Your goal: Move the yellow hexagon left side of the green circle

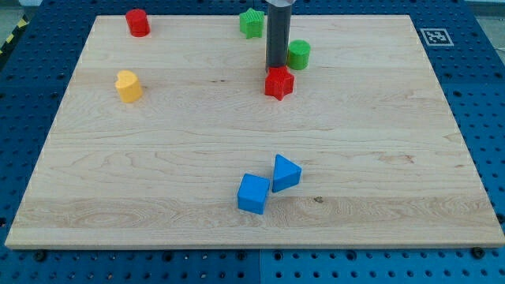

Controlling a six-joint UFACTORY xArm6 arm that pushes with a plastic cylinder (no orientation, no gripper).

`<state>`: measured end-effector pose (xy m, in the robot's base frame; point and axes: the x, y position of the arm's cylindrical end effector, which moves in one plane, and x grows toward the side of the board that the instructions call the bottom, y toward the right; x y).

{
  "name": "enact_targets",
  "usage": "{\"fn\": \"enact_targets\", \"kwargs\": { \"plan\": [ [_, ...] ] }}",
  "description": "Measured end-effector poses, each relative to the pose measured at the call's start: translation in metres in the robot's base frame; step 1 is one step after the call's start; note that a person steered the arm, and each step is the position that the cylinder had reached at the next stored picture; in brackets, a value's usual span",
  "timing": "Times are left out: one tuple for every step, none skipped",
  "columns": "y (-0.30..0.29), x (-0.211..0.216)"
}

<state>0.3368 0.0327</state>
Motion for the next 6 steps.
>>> {"fn": "enact_targets", "kwargs": {
  "plan": [
    [-0.012,-0.002],
    [-0.038,-0.007],
    [-0.04,-0.016],
    [-0.013,-0.017],
    [0.022,-0.017],
    [0.049,-0.023]
  ]
}}
